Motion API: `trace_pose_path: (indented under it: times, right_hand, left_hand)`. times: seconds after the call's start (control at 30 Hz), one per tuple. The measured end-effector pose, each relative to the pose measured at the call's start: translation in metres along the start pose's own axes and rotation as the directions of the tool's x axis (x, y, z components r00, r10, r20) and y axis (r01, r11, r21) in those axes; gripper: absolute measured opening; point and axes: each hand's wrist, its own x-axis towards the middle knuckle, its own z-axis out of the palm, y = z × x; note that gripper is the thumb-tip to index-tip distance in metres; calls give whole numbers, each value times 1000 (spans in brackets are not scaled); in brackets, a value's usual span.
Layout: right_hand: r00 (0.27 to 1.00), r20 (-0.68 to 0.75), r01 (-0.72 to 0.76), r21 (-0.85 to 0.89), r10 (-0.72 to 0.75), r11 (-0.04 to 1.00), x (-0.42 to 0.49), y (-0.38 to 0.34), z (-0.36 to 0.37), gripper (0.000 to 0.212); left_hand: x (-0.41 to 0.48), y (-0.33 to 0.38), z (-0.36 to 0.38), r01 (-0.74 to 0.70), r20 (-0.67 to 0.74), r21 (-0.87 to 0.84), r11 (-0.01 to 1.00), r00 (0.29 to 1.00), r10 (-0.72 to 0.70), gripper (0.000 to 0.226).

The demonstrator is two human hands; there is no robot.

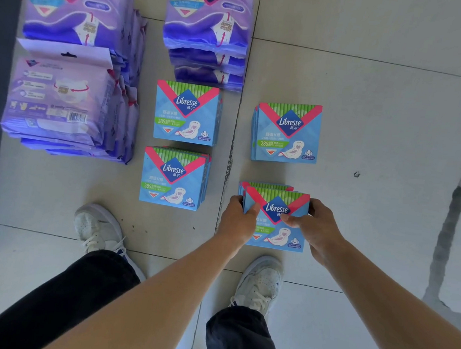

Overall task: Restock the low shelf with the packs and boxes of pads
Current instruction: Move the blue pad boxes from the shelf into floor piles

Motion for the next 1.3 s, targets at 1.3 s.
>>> trace_pose_path:
  times: [1.3]
  right_hand:
    - [999,20,30,8,-30,1000,-4,-1,2,42]
  left_hand:
    - [7,-8,-4,-22,1,9,1000,1000,22,36]
